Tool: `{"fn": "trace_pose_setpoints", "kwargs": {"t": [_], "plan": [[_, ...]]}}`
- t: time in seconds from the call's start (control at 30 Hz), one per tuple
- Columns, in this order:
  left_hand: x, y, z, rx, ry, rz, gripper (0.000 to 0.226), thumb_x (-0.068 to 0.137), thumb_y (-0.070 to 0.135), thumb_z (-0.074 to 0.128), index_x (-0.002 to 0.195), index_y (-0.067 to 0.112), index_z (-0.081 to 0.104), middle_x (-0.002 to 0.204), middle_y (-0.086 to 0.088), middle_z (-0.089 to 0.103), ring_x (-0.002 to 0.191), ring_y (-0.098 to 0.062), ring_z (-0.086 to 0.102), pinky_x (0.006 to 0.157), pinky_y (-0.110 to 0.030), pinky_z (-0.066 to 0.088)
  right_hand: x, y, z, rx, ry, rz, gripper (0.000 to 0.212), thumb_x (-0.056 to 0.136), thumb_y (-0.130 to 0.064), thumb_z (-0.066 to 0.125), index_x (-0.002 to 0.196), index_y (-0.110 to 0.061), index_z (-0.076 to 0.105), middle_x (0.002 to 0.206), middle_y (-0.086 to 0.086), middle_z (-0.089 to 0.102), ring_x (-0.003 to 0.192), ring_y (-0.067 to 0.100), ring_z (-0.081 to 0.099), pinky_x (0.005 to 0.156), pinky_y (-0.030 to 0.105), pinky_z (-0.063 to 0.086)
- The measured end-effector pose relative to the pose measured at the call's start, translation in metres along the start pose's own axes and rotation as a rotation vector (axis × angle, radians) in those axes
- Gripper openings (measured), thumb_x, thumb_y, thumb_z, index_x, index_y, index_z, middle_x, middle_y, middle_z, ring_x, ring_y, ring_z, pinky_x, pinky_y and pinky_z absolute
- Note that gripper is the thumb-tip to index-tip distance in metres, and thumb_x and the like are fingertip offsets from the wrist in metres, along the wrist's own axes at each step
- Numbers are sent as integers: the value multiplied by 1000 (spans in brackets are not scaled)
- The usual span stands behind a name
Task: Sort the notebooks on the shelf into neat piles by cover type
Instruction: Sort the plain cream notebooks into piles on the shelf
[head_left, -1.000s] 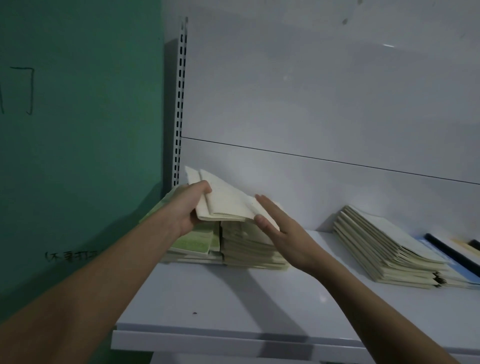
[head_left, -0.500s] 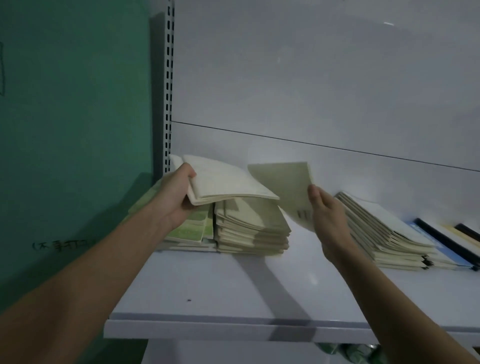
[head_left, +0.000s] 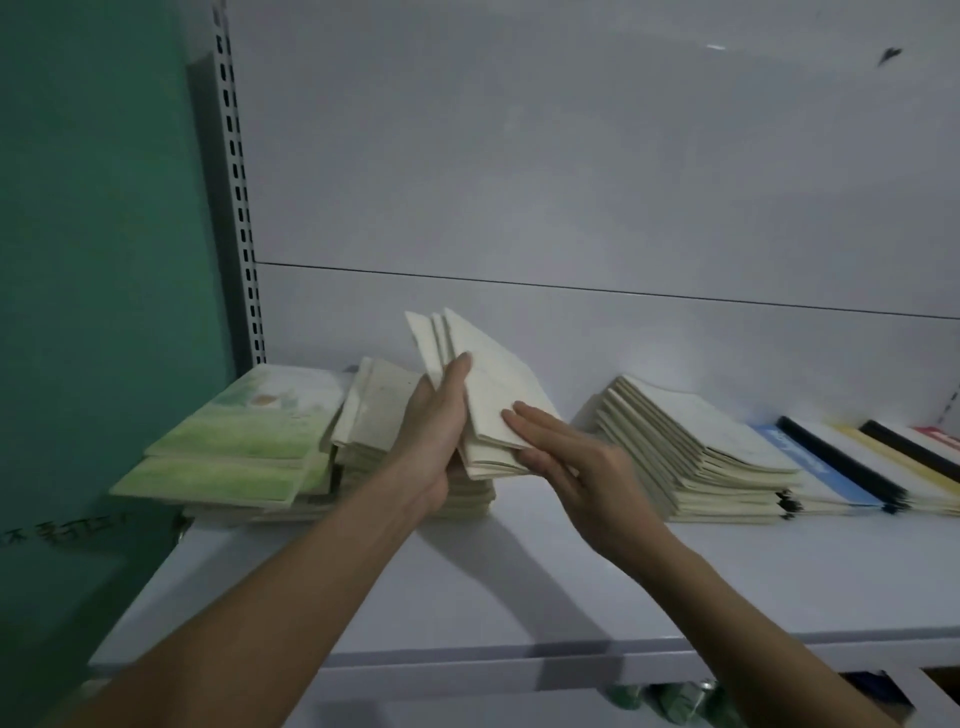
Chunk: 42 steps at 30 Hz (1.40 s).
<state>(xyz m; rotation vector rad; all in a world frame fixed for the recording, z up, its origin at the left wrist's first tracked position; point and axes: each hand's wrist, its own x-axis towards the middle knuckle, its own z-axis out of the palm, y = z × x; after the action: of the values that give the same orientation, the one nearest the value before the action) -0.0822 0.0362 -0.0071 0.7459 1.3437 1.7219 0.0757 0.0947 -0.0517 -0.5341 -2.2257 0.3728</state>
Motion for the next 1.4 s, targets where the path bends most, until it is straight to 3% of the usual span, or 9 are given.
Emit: {"fn": "trace_pose_setpoints", "kwargs": {"t": [0.17, 0.27, 0.43, 0.6, 0.73, 0.83, 1.0, 1.13, 1.4], "plan": [[8, -22, 56, 59, -37, -31, 38, 85, 12, 65, 122, 13, 57, 104, -9, 73, 91, -26, 72, 78, -42, 60, -21, 33, -45, 292, -31, 280, 46, 94, -62, 33, 129, -43, 58, 142, -26, 46, 132, -7, 38, 110, 30, 34], [12, -40, 84, 67, -37, -131, 33, 85, 9, 62, 118, 7, 58, 105, -14, 71, 92, -28, 70, 75, -38, 59, -30, 58, -57, 175, 103, 502, 53, 96, -54, 43, 140, -26, 48, 142, -9, 48, 127, 8, 45, 108, 40, 39], [27, -66, 103, 240, -59, -235, 30, 85, 6, 58, 115, 1, 57, 105, -17, 69, 91, -29, 68, 82, -40, 56, -54, 86, -55, 307, 1, 755, 55, 91, -44, 59, 135, -16, 43, 122, 2, 53, 98, 16, 61, 75, 31, 58], [33, -100, 101, 1126, -17, -258, 65, 94, 21, 52, 148, 2, 22, 146, -19, 37, 124, -33, 49, 89, -33, 47, -67, 105, -33, 94, -77, 633, 43, 87, -18, 67, 127, -17, 52, 137, 4, 35, 113, 12, 41, 85, 5, 31], [40, -115, 106, 1348, 77, -208, 74, 101, 21, 41, 153, 0, -8, 160, -21, 7, 144, -36, 21, 110, -39, 29, -54, 111, -14, 39, -81, 602, 40, 90, -14, 61, 129, -12, 52, 150, 12, 25, 136, 26, 32, 101, 21, 27], [61, -114, 106, 1380, 121, -151, 65, 101, 22, 37, 153, 0, 5, 155, -19, 26, 142, -37, 21, 109, -40, 30, -37, 117, -4, -12, -78, 599, 31, 95, -14, 54, 125, -7, 53, 153, 16, 21, 132, 31, 37, 101, 28, 31], [70, -137, 88, 1148, 190, 40, 39, 96, 22, 43, 132, 6, 48, 136, -12, 48, 130, -32, 40, 106, -41, 35, -19, 141, 14, -200, -27, 536, 25, 94, -22, 52, 112, -7, 58, 127, 11, 47, 102, 30, 52, 82, 36, 40], [69, -152, 79, 1008, 204, 176, 48, 97, 21, 48, 144, 14, 45, 150, -2, 43, 137, -23, 38, 115, -39, 29, -23, 147, 25, -293, 22, 497, 25, 94, -25, 50, 110, -10, 60, 124, 10, 50, 100, 30, 51, 78, 36, 40], [76, -157, 86, 1183, 241, 181, 49, 96, 28, 45, 145, 23, 42, 150, 4, 41, 135, -25, 30, 111, -35, 24, -19, 161, 30, -266, -43, 407, 20, 91, -18, 44, 104, -10, 57, 106, 9, 57, 101, 28, 49, 80, 38, 42]]}}
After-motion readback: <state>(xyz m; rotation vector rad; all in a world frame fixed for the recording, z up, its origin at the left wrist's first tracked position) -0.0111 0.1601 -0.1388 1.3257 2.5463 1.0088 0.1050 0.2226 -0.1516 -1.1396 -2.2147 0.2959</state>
